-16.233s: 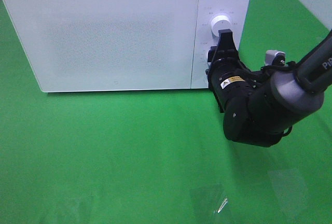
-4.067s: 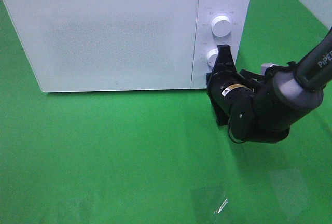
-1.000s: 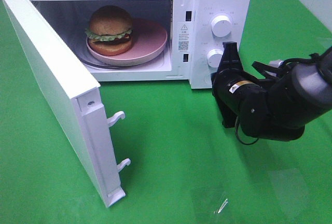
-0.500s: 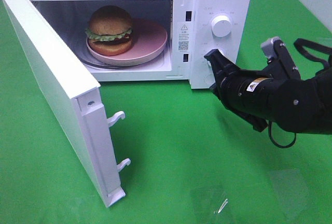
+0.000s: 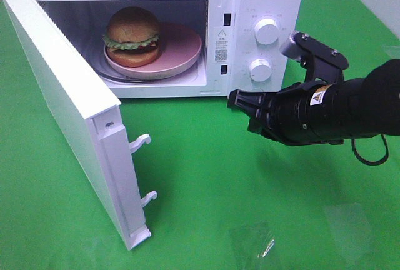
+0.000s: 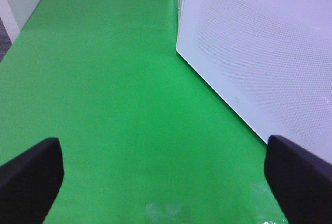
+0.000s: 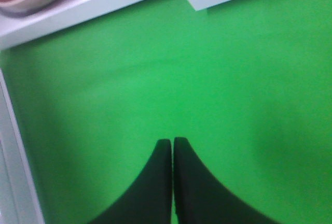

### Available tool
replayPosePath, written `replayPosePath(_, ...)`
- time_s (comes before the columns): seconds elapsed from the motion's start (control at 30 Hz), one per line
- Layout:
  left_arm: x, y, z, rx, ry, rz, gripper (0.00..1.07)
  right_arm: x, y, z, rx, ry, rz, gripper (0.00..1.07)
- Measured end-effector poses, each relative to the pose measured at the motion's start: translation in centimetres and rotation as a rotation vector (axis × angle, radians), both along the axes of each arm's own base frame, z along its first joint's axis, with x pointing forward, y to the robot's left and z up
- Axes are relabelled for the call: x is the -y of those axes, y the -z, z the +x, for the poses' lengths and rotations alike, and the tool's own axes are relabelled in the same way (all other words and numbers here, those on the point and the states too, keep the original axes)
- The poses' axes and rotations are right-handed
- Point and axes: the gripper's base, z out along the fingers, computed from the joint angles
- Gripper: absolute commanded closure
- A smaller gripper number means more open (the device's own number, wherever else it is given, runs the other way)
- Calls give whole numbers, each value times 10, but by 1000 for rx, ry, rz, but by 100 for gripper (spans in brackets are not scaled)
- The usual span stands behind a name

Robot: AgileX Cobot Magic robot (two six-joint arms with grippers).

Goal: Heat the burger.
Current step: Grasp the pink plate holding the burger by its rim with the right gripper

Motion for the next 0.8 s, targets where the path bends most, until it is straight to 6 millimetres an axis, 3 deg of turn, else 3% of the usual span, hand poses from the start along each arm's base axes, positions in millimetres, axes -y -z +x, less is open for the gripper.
replayPosePath(0.13, 0, 0, 0, 0, 0, 0, 6, -3, -6, -2, -53, -128, -101, 105)
replayPosePath(0.2, 0, 0, 0, 0, 0, 0, 6, -6, -14, -1, -89, -272, -235, 105)
replayPosePath(0.43, 0, 0, 0, 0, 0, 0, 6, -6, -28, 3, -121, -466, -445, 103)
replayPosePath(0.57, 0, 0, 0, 0, 0, 0, 6, -6, -43, 10, -43, -738, -677, 103)
replayPosePath(0.8, 0, 0, 0, 0, 0, 0, 6, -6, -49, 14, 80, -988, -856, 101)
